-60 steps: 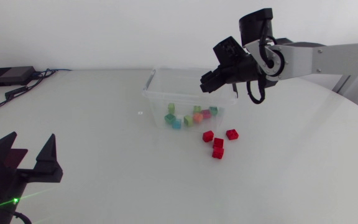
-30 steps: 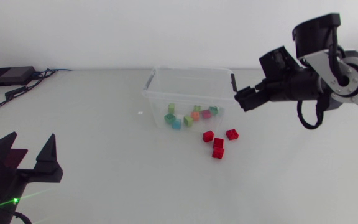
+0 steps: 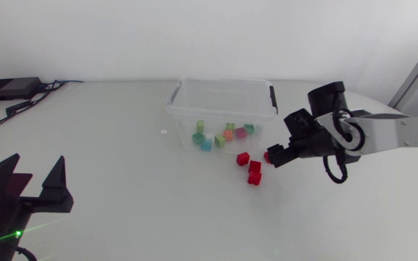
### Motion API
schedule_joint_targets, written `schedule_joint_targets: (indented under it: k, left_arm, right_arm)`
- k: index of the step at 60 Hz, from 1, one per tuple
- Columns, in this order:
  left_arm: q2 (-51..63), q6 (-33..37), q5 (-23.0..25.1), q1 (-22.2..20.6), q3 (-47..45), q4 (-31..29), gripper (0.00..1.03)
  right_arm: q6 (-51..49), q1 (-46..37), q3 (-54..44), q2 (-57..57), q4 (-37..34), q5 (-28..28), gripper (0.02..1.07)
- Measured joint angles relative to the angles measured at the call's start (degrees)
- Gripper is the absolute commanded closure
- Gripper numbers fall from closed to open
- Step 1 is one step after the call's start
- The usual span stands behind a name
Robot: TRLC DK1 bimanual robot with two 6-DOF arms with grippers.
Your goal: Pick up the duplo bricks and place them in the container
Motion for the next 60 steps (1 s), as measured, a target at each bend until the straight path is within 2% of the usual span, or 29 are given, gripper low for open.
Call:
schedule_joint_targets:
  k: [7,27,32,36,45,60]
  left_arm:
    - [0.00,0.00,-0.02,0.00,0.00,0.00,0.04]
    - [0.00,0.00,0.00,0.00,0.00,0.00,0.04]
    - [0.00,0.00,-0.02,0.00,0.00,0.00,0.04]
    - [0.00,0.00,-0.02,0.00,0.00,0.00,0.04]
    - [0.00,0.00,0.00,0.00,0.00,0.00,0.04]
    - [0.00,0.00,-0.02,0.00,0.00,0.00,0.04]
  right_arm:
    - [0.55,-0.13,0.00,5.14,3.52,0.20,0.14]
    - [0.55,-1.55,1.77,13.00,6.51,0.20,0.20]
    - [0.55,-1.55,2.10,13.84,7.56,0.20,0.27]
    - [0.55,-1.55,2.69,14.97,7.93,0.17,0.38]
    - [0.55,-1.53,3.52,16.13,9.14,0.13,0.78]
    - [0.52,-1.81,2.89,14.56,8.72,-0.37,0.80]
